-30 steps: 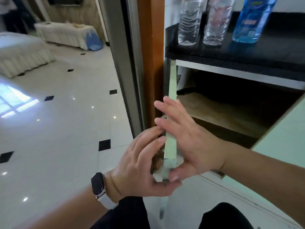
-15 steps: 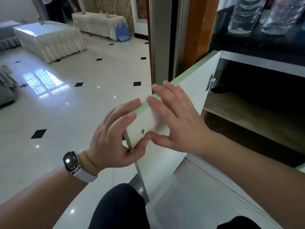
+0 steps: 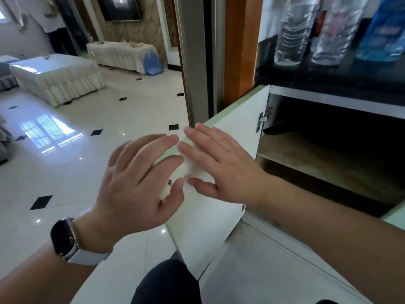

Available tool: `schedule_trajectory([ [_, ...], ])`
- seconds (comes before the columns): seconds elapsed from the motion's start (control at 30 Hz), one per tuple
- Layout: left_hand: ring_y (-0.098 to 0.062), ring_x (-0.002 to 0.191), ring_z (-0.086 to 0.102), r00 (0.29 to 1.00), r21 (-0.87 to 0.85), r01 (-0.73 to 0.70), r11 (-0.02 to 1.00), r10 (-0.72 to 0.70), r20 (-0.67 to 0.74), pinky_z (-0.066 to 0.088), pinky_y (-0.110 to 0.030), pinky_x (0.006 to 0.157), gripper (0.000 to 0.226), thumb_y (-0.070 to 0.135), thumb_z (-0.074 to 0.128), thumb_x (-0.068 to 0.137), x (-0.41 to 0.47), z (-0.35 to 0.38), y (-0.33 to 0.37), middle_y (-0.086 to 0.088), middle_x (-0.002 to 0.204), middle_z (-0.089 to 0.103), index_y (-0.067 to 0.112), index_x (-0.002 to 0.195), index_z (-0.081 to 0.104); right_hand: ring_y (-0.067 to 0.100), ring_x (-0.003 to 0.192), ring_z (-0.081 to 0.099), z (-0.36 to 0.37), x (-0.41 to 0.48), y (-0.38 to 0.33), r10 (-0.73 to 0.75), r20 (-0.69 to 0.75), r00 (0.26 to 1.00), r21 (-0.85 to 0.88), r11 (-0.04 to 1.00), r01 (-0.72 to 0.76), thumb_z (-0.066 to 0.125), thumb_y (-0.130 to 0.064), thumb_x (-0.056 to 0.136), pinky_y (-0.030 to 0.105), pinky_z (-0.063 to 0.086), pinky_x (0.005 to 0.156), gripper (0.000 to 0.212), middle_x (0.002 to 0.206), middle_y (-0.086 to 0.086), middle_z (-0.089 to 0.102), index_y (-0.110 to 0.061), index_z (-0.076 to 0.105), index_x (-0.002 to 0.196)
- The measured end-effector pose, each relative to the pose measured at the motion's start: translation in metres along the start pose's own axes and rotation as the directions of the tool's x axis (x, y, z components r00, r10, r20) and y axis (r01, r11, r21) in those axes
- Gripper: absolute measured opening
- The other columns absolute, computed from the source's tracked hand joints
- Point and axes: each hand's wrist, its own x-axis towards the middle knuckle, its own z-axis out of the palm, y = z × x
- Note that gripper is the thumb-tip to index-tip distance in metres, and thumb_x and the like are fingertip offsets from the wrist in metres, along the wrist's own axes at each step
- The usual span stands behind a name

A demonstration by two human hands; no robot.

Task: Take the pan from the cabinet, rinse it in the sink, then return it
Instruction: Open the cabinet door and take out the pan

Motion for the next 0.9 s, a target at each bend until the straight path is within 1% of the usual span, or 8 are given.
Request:
schedule_trajectory([
  [0.1,-0.034,0.112,0.063,0.988,0.039,0.028,0.999,-0.034,0.150,0.044,-0.043,0.099,0.031,0.022,0.063,0.083,0.031,-0.001,0.034,-0.015,0.118,0.069,0.006,0.108,0.071,0.036,0.148,0.033,-0.010,-0.015,0.011,0.068,0.013,0.998,0.006,0.998,-0.069,0.063,-0.038,0.096,0.049,0.028,0.120,0.063,0.157,0.020,0.040,-0.006,0.046,0.147],
  [0.17,-0.031,0.116,0.061,0.964,0.033,0.069,0.997,-0.075,0.255,0.040,-0.042,0.104,0.034,0.026,0.058,0.086,0.045,0.007,0.057,-0.013,0.120,0.069,0.007,0.112,0.070,0.035,0.147,0.036,-0.017,-0.030,0.021,0.118,0.034,0.992,0.003,0.993,-0.118,0.056,-0.040,0.098,0.048,0.032,0.118,0.060,0.155,0.020,0.042,-0.003,0.049,0.146],
  [0.27,-0.028,0.123,0.056,0.915,0.034,0.152,0.988,-0.154,0.373,0.036,-0.043,0.108,0.039,0.031,0.054,0.087,0.054,0.033,0.078,-0.009,0.128,0.064,0.013,0.119,0.066,0.030,0.144,0.040,-0.029,-0.059,0.040,0.257,0.149,0.955,-0.068,0.966,-0.250,0.051,-0.044,0.098,0.046,0.038,0.114,0.062,0.156,0.014,0.043,-0.010,0.045,0.149],
  [0.33,-0.028,0.123,0.056,0.891,-0.009,0.169,0.986,-0.149,0.428,0.040,-0.045,0.106,0.040,0.035,0.054,0.086,0.056,0.056,0.085,-0.008,0.129,0.063,0.016,0.120,0.064,0.026,0.146,0.037,-0.041,-0.078,0.052,0.402,0.246,0.882,-0.183,0.913,-0.365,0.051,-0.049,0.095,0.047,0.038,0.115,0.066,0.160,0.008,0.037,-0.018,0.039,0.152],
  [0.43,-0.028,0.120,0.056,0.838,-0.057,0.164,0.985,-0.108,0.535,0.045,-0.044,0.100,0.039,0.037,0.053,0.085,0.059,0.100,0.094,-0.007,0.128,0.063,0.018,0.118,0.062,0.021,0.151,0.023,-0.060,-0.108,0.070,0.612,0.341,0.714,-0.296,0.791,-0.536,0.046,-0.053,0.098,0.043,0.025,0.121,0.066,0.166,-0.001,0.023,-0.027,0.028,0.156],
  [0.6,-0.025,0.120,0.053,0.757,-0.146,0.236,0.961,-0.087,0.648,0.045,-0.039,0.096,0.040,0.036,0.050,0.087,0.079,0.181,0.112,-0.003,0.131,0.058,0.017,0.122,0.057,0.017,0.153,0.017,-0.086,-0.157,0.093,0.805,0.334,0.490,-0.395,0.592,-0.703,0.042,-0.056,0.099,0.040,0.018,0.122,0.066,0.167,-0.006,0.018,-0.031,0.021,0.157],
  [0.77,-0.030,0.122,0.047,0.705,-0.147,0.220,0.964,-0.053,0.707,0.045,-0.042,0.094,0.053,0.040,0.054,0.086,0.120,0.265,0.118,-0.007,0.133,0.052,0.016,0.132,0.047,0.019,0.152,0.020,-0.099,-0.186,0.112,0.870,0.308,0.384,-0.443,0.489,-0.752,0.041,-0.058,0.099,0.041,0.019,0.122,0.065,0.165,-0.006,0.021,-0.031,0.023,0.156],
  [0.9,-0.033,0.125,0.046,0.642,-0.082,0.147,0.986,-0.032,0.766,0.043,-0.043,0.096,0.060,0.043,0.055,0.084,0.140,0.319,0.114,-0.010,0.136,0.048,0.017,0.136,0.043,0.021,0.152,0.020,-0.104,-0.201,0.124,0.893,0.296,0.339,-0.495,0.447,-0.745,0.038,-0.061,0.098,0.044,0.020,0.121,0.066,0.165,-0.005,0.021,-0.033,0.023,0.156],
])
